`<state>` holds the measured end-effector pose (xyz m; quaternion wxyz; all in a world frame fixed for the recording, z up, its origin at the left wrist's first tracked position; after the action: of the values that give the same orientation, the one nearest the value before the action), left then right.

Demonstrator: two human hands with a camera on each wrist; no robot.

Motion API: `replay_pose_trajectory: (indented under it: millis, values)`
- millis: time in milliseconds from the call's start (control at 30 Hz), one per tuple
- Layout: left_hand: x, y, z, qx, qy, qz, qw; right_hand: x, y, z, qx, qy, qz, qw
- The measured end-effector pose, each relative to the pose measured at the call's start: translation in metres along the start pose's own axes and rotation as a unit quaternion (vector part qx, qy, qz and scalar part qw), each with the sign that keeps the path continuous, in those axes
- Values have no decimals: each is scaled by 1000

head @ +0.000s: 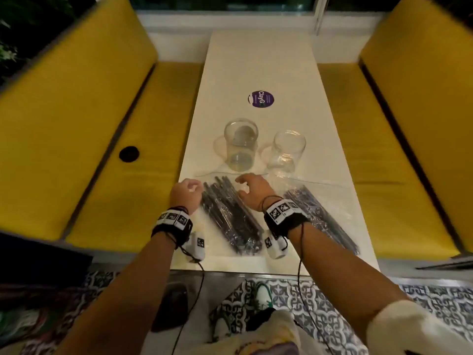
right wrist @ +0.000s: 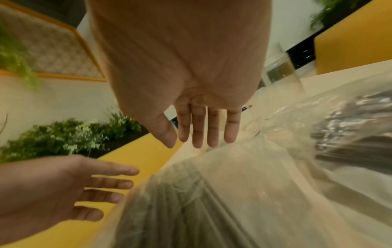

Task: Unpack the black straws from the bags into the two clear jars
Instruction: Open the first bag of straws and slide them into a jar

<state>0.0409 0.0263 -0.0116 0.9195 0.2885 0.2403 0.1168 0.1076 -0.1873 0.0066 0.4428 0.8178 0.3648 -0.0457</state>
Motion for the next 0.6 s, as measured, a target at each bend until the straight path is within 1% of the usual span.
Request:
replay_pose_trajectory:
  millis: [67, 133, 233, 333, 367, 433, 500, 533, 567, 600]
  values:
    - [12, -5, 0, 24, 45, -2, 999, 12, -1, 1, -103, -13, -28, 994]
    - [18, -12, -1, 33, 102, -20, 994, 19, -12, -1, -159, -5, -66, 985]
    - [23, -17, 2, 12, 147, -12, 989, 22, -32, 0, -182, 30, -95, 978]
    - [20, -19, 0, -21, 181, -4, 983, 18, -37, 0, -181, 44, -104, 977]
    - [19, -20, -3, -46, 178, -3, 983, 18, -34, -2, -170, 46, -101, 979]
    - [16, -20, -3, -91, 145, 8, 985, 23, -20, -5, -125, 50, -66, 989]
    - [13, -19, 0, -144, 102, 11, 984, 31, -1, -8, -80, 40, -2, 996]
    - [11, -18, 4, -154, 79, 8, 985, 35, 7, -10, -65, 31, 20, 997]
    - [9, -18, 8, -158, 55, 1, 986, 39, 13, -14, -46, 26, 21, 998]
    - [8, -18, 14, -157, 33, -7, 987, 43, 17, -19, -24, 22, 6, 999]
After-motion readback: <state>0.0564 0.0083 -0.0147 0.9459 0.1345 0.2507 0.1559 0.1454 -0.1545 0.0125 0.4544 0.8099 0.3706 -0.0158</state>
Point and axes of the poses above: each hand's wrist, its own x-axis towards the middle knuckle, its own y-axis out of the back of the hand, z = x × y, the point moved 5 cm from there along x, towards the middle knuckle, and after that the axes turned 13 degrees about -z, right-handed, at the moved point
